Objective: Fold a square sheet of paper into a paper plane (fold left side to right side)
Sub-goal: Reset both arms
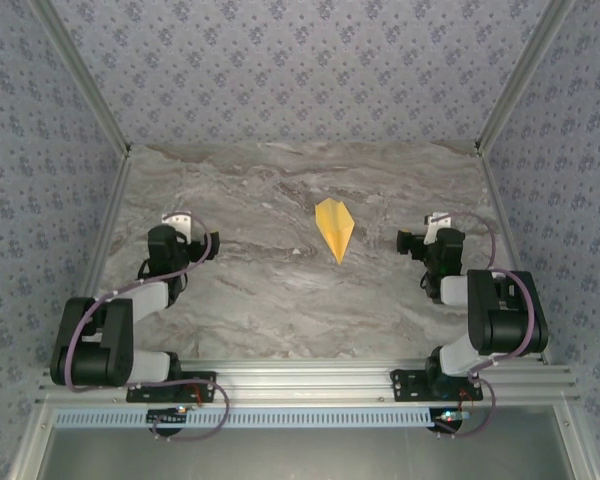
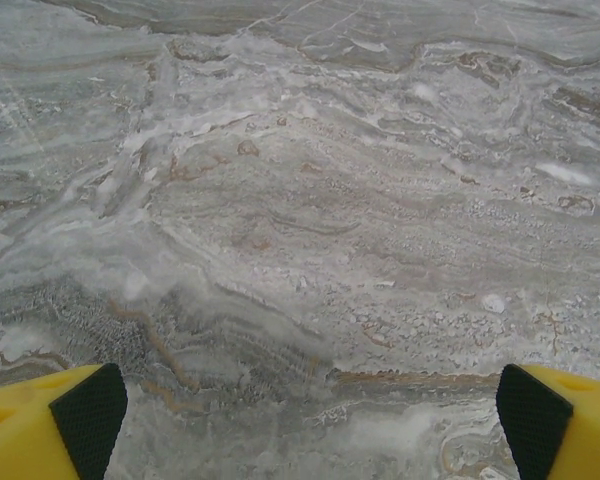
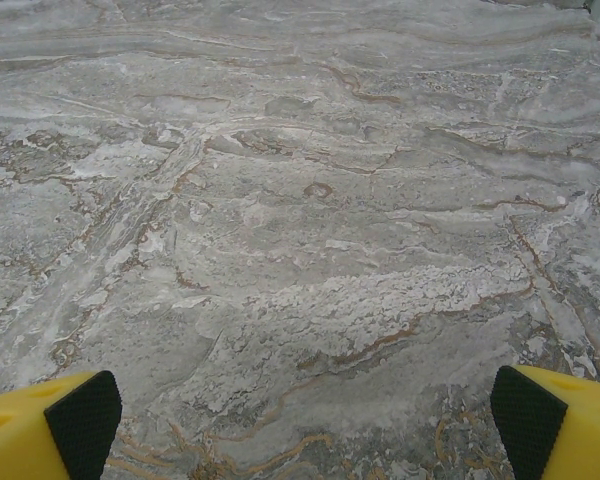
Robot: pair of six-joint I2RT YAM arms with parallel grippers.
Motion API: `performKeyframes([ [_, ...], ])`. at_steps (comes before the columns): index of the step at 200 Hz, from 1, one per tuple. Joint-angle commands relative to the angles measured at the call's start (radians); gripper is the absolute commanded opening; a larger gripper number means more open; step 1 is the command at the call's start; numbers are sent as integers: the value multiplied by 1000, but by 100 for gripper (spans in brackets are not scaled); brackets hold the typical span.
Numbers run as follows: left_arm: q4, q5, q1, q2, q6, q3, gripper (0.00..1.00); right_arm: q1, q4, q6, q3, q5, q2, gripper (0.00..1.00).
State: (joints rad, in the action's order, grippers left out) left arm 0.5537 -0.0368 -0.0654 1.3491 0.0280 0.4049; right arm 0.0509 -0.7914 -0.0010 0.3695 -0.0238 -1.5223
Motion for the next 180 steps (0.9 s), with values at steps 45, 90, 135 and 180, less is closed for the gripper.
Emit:
performKeyframes([
  [45, 235, 91, 6, 65, -94, -39, 98, 1, -17, -14, 19, -3, 0, 100],
  [90, 384, 55, 57, 186, -47, -53, 98, -1, -17, -16, 20, 0, 1, 100],
  [135, 262, 15, 111, 185, 7, 6, 98, -1, -16, -15, 19, 0, 0, 100],
  [180, 261, 17, 111, 183, 6, 6, 98, -15, -19, -24, 19, 27, 0, 100],
])
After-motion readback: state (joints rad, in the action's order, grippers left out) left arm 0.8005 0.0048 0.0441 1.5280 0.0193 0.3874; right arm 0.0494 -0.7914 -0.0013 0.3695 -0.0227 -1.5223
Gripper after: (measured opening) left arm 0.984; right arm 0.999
